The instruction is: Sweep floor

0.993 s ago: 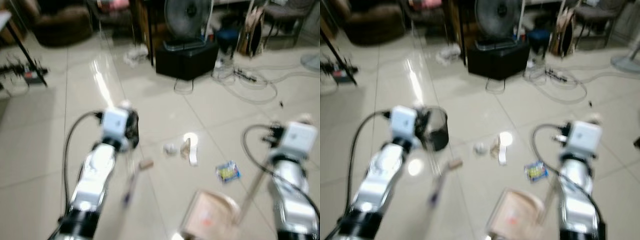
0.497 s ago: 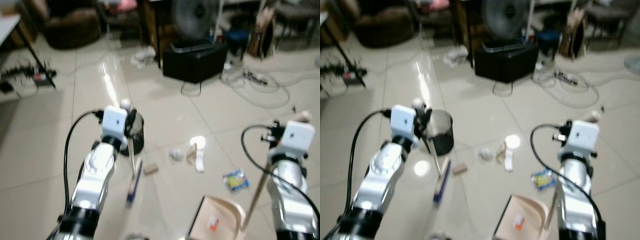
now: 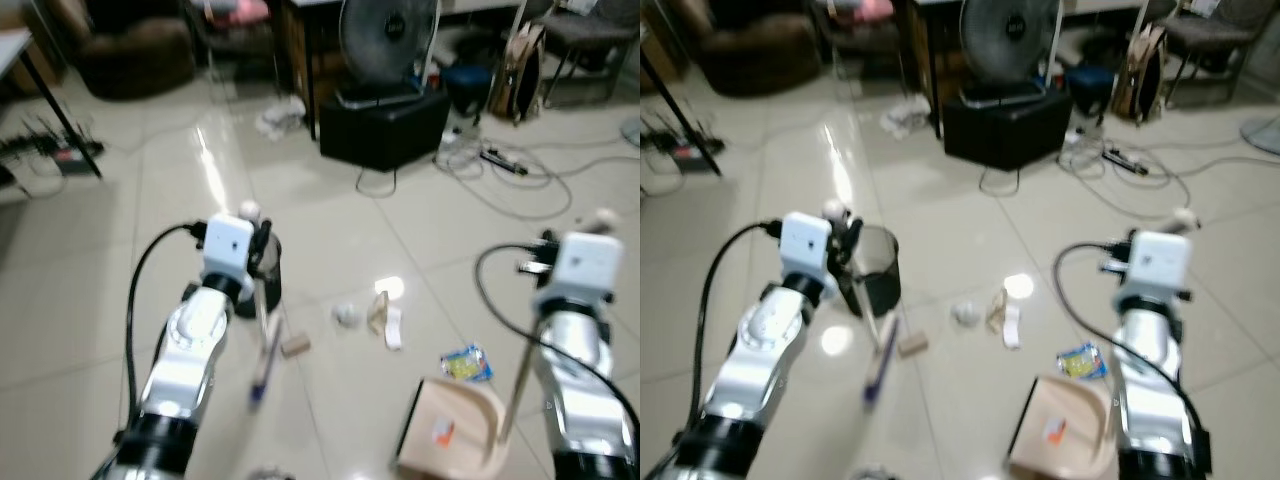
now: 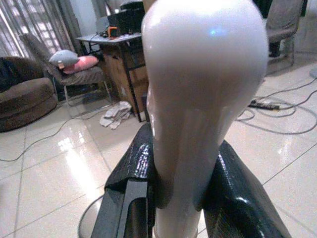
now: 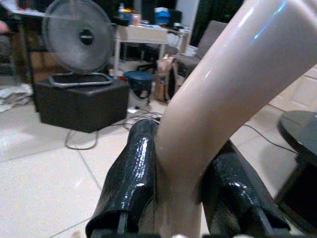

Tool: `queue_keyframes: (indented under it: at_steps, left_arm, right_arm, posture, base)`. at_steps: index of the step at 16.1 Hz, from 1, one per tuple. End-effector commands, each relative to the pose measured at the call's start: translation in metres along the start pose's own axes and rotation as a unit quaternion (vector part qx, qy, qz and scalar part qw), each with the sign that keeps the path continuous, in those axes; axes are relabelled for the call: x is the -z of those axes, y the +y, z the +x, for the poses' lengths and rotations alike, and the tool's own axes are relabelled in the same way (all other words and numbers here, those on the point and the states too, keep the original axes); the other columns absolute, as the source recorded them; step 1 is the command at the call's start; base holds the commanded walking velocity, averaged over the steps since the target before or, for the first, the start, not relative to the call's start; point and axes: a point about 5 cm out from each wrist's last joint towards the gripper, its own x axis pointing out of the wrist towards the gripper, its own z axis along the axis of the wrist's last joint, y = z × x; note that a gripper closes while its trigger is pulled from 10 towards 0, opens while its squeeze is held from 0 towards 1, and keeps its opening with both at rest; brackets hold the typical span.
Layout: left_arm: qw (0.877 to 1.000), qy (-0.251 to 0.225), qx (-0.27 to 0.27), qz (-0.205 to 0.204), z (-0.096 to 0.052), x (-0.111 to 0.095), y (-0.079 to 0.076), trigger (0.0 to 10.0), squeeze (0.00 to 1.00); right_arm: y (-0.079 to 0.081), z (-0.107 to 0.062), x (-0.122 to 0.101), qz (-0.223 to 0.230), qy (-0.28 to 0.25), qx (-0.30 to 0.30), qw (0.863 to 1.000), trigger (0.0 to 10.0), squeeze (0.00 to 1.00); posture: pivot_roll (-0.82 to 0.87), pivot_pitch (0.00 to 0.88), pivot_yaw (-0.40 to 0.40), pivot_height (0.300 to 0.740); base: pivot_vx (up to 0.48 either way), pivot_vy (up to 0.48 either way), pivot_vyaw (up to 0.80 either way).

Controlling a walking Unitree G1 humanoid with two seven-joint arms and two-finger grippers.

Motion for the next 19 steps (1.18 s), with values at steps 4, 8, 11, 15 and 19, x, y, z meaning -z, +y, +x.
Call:
queue_keyframes:
  at_steps: [4, 8, 11, 15, 19]
  left_arm:
    - [1.0, -0.022, -0.003, 0.014, 0.002, -0.009, 0.002, 10.0, 0.0]
    - [1.0, -0.022, 0.001, 0.017, 0.001, -0.008, 0.002, 10.0, 0.0]
    - [1.0, -0.021, 0.001, 0.02, 0.003, -0.008, 0.002, 10.0, 0.0]
    - [0.999, -0.018, 0.003, 0.027, 0.001, -0.008, 0.004, 10.0, 0.0]
    - [0.999, -0.014, 0.001, 0.028, 0.0, -0.005, 0.003, 10.0, 0.0]
  right_arm:
    - [0.001, 0.002, -0.006, -0.01, -0.017, -0.008, 1.0, 10.0, 0.0]
    - [0.007, 0.002, -0.008, -0.01, -0.025, -0.027, 0.999, 10.0, 0.0]
    - [0.011, 0.004, -0.007, -0.01, -0.026, -0.038, 0.999, 10.0, 0.0]
    - [0.019, 0.005, -0.006, -0.031, -0.03, -0.061, 0.997, 10.0, 0.0]
    - [0.019, 0.005, -0.003, -0.039, -0.035, -0.051, 0.997, 10.0, 0.0]
  posture:
    - [-0.01, 0.026, 0.05, 0.74]
    - [-0.01, 0.014, 0.052, 0.74]
    - [-0.01, 0.021, 0.051, 0.74]
    - [0.0, 0.035, 0.055, 0.74]
    - [0.0, 0.032, 0.056, 0.74]
  base:
    - [0.286, 0.0, 0.0]
    - [0.296, 0.0, 0.74]
    - [0.301, 0.0, 0.0]
    - [0.299, 0.0, 0.0]
    - [0.3, 0.0, 0.0]
